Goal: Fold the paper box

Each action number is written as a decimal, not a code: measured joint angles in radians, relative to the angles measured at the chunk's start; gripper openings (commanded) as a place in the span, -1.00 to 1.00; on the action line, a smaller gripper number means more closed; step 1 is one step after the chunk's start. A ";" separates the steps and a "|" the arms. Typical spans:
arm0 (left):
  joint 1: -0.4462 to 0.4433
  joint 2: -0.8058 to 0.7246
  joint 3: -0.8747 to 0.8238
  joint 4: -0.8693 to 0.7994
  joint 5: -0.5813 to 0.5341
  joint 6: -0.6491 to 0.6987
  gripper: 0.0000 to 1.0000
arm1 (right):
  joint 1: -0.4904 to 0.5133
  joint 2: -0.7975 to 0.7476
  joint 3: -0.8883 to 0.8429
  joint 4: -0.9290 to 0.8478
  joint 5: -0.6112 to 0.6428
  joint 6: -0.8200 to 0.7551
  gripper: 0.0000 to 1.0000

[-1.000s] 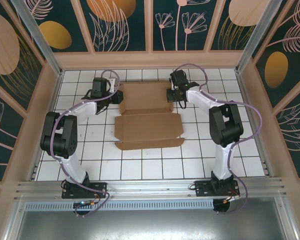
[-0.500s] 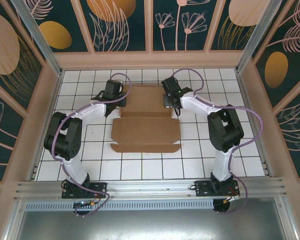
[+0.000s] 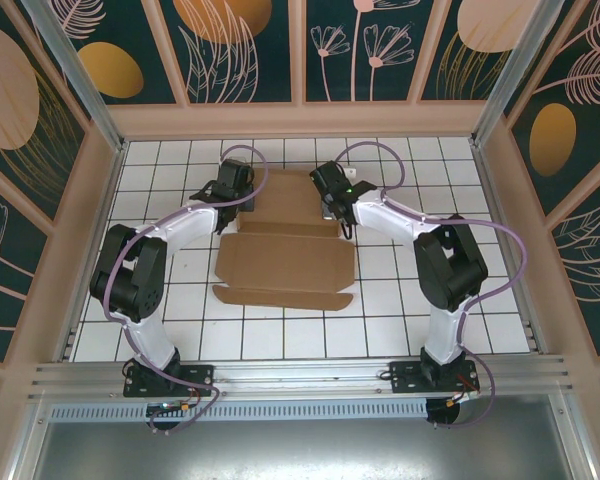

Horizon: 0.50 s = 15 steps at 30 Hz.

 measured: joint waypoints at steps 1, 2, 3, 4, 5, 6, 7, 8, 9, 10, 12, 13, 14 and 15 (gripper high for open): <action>-0.001 0.000 0.000 0.000 -0.007 -0.002 -0.90 | 0.003 0.000 0.000 -0.001 0.003 0.005 -1.00; -0.001 0.000 0.000 0.000 -0.011 -0.003 -0.85 | 0.006 0.000 0.000 -0.001 0.008 0.008 -1.00; -0.001 -0.001 -0.002 0.002 -0.010 -0.005 -0.77 | 0.008 0.000 0.000 -0.001 0.010 0.012 -1.00; -0.001 -0.005 -0.010 0.012 -0.004 -0.006 -0.72 | 0.008 0.000 0.000 -0.001 0.011 0.014 -1.00; -0.001 -0.014 -0.026 0.025 0.005 -0.007 -0.66 | 0.008 0.000 0.000 0.000 0.013 0.014 -1.00; 0.000 -0.027 -0.047 0.036 0.019 -0.011 -0.63 | 0.008 -0.002 -0.002 0.000 0.018 0.014 -1.00; 0.003 -0.037 -0.063 0.039 0.033 -0.016 -0.61 | 0.006 -0.008 -0.008 0.003 0.019 0.010 -1.00; 0.010 -0.044 -0.077 0.043 0.064 -0.020 -0.58 | 0.004 -0.018 -0.019 0.005 0.018 0.001 -1.00; 0.018 -0.047 -0.087 0.048 0.096 -0.024 -0.53 | 0.000 -0.027 -0.031 0.007 0.015 -0.006 -1.00; 0.025 -0.048 -0.093 0.053 0.125 -0.027 -0.47 | -0.004 -0.037 -0.043 0.010 0.011 -0.012 -1.00; 0.039 -0.048 -0.108 0.072 0.185 -0.035 -0.39 | -0.022 -0.061 -0.070 0.016 -0.010 -0.029 -1.00; 0.042 -0.049 -0.114 0.080 0.204 -0.039 -0.38 | -0.031 -0.071 -0.083 0.021 -0.019 -0.034 -1.00; 0.044 -0.050 -0.117 0.087 0.227 -0.039 -0.37 | -0.040 -0.081 -0.095 0.028 -0.029 -0.040 -1.00; 0.044 -0.050 -0.118 0.090 0.242 -0.039 -0.36 | -0.046 -0.089 -0.105 0.032 -0.036 -0.048 -1.00</action>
